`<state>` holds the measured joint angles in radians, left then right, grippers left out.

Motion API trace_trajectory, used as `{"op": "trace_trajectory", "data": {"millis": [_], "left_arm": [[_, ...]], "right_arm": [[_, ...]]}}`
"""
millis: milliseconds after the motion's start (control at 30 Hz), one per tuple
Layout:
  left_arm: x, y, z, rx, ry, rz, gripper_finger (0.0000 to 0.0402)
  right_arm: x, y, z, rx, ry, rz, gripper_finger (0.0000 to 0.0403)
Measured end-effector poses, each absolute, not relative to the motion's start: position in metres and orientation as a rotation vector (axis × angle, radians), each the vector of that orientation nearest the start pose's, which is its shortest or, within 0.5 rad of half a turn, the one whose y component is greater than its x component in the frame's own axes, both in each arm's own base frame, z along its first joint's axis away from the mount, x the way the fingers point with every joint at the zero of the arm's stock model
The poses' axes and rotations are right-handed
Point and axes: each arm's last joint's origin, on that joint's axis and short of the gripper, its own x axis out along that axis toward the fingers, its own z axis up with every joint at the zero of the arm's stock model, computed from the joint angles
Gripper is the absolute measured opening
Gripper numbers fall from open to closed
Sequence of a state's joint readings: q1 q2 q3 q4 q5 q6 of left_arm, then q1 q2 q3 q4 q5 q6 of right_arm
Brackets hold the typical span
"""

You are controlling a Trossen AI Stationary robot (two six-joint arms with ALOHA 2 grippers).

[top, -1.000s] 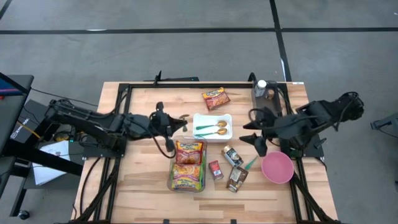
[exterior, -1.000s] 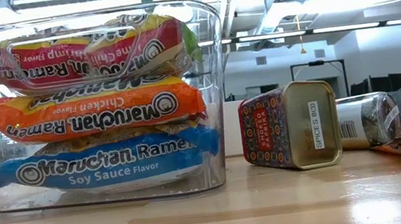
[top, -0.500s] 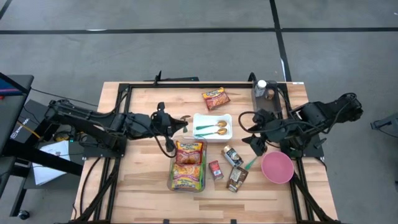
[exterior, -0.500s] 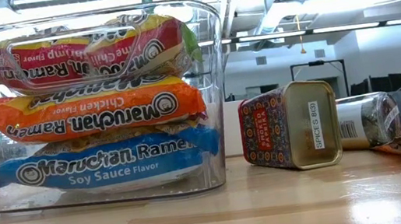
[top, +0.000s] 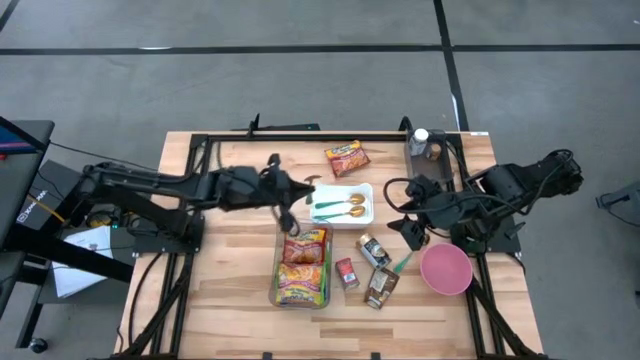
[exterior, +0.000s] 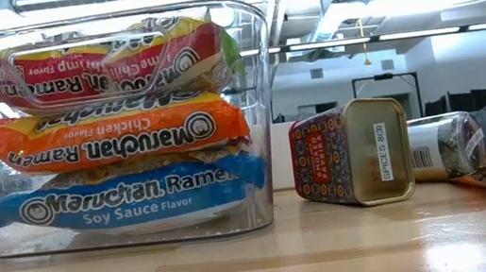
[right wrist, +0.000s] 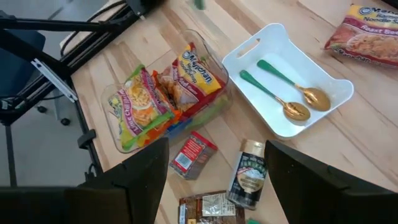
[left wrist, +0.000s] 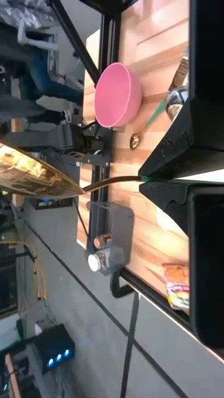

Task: Pick & Place Food Item
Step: Put the green spoon into the white bin

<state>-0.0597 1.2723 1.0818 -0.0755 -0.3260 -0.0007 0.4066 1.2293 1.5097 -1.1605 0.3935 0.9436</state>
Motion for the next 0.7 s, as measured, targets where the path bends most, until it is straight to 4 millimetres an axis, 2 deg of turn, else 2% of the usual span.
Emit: {"op": "trace_trajectory", "data": {"millis": [200,367,533,700], "left_arm": [[0.330,0.023,0.353,0.034,0.388,0.193,0.0002],[0.366,0.056,0.348,-0.084,0.545,0.114,0.0002],[0.387,0.085,0.325,-0.228,0.697,0.022,0.0002],[0.402,0.104,0.298,-0.315,0.793,-0.050,0.0002]], "right_arm": [[0.195,0.076,0.406,0.571,0.726,-0.349,0.0258],[0.191,0.081,0.408,0.581,0.707,-0.341,0.0258],[0.187,0.085,0.409,0.585,0.688,-0.347,0.0258],[0.185,0.087,0.410,0.582,0.659,-0.362,0.0258]]}}
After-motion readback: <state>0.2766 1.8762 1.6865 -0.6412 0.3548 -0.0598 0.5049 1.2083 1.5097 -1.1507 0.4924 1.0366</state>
